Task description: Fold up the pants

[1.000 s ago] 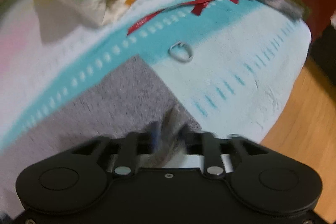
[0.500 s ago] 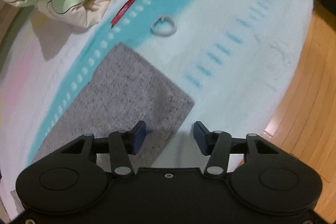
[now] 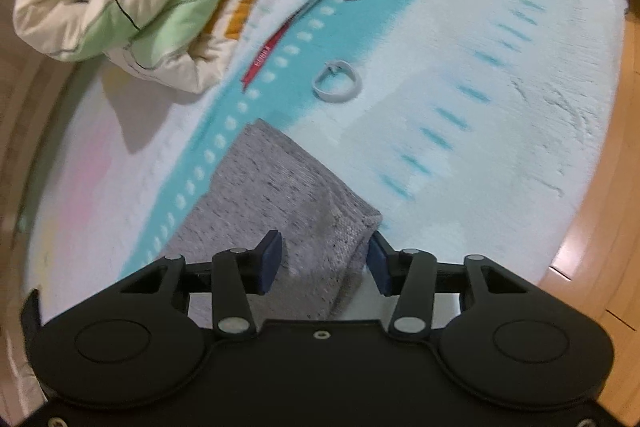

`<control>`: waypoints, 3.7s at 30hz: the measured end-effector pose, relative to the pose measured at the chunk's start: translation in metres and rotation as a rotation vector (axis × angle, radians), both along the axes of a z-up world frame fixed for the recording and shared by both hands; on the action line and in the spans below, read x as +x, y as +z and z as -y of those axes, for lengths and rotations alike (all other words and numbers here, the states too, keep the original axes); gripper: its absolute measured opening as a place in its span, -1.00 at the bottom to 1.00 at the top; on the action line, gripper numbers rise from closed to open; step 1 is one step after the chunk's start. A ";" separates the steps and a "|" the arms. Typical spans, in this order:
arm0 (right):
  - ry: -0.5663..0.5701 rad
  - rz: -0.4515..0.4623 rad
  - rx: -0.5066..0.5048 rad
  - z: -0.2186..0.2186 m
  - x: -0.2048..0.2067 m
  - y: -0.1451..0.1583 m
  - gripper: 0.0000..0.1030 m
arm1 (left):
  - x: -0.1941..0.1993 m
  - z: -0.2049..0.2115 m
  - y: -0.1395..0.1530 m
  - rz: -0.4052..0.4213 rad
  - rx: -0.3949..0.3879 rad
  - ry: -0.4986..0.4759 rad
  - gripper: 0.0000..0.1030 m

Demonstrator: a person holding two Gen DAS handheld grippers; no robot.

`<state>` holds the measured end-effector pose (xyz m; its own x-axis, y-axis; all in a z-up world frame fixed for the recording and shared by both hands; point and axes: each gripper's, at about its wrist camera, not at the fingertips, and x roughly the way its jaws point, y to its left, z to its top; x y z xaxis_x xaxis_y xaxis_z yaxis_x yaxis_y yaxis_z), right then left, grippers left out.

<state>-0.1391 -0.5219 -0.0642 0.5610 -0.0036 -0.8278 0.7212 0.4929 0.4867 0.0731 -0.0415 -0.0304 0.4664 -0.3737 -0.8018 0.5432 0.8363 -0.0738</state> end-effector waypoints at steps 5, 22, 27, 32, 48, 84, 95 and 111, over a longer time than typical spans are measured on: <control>0.021 0.034 0.013 0.001 0.010 -0.004 0.10 | 0.001 -0.001 0.000 0.000 -0.008 0.000 -0.59; 0.038 -0.007 -0.073 -0.007 0.034 0.006 -0.56 | 0.016 0.078 0.037 -0.011 -0.042 -0.101 -0.60; 0.097 -0.012 -0.148 -0.019 0.044 0.027 -0.57 | 0.022 0.133 0.036 -0.036 -0.051 -0.138 -0.59; 0.134 0.031 -0.172 -0.027 0.045 0.048 -0.57 | 0.023 0.172 0.005 -0.100 0.021 -0.172 -0.59; 0.324 0.131 -0.339 -0.098 0.069 0.111 -0.57 | 0.041 0.081 0.034 -0.068 -0.038 0.011 -0.60; 0.857 0.016 -0.576 -0.331 0.133 0.076 0.33 | 0.033 -0.071 0.028 -0.176 -0.217 0.214 -0.57; 0.843 -0.100 -0.559 -0.315 0.130 0.009 0.69 | 0.012 -0.053 0.000 -0.206 -0.161 0.156 -0.39; 0.860 -0.023 -0.563 -0.317 0.115 0.004 0.90 | 0.001 -0.062 -0.001 -0.184 -0.204 0.310 -0.37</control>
